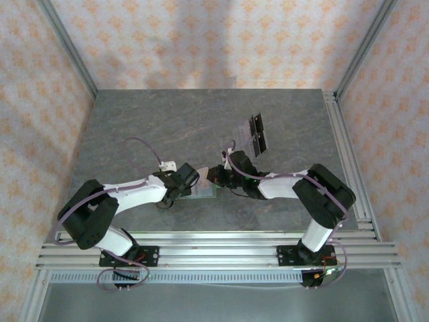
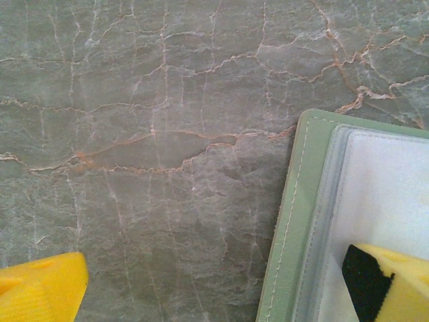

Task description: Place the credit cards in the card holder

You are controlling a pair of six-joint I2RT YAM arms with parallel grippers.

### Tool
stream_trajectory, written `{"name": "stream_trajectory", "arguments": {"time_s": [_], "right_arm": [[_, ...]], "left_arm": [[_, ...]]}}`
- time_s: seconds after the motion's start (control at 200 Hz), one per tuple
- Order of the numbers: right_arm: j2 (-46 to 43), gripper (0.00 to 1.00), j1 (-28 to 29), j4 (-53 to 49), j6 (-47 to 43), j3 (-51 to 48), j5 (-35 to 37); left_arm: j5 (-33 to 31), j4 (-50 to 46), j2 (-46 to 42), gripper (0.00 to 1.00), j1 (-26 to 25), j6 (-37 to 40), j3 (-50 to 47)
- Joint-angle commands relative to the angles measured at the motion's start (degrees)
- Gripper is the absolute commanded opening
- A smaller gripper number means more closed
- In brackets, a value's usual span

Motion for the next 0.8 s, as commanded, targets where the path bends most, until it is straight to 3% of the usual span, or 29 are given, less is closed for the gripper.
{"name": "stream_trajectory", "arguments": {"time_s": [0.0, 0.796], "right_arm": [[1.1, 0.00, 0.7, 7.5, 1.9, -0.9, -1.1], [6.7, 0.00, 1.0, 13.1, 2.5, -3.2, 0.0]], "left_arm": [[-1.5, -3.5, -0.2, 1.00, -0.2, -0.2, -2.1], [-1.5, -3.5, 0.2, 1.00, -0.2, -0.3, -1.8]]}}
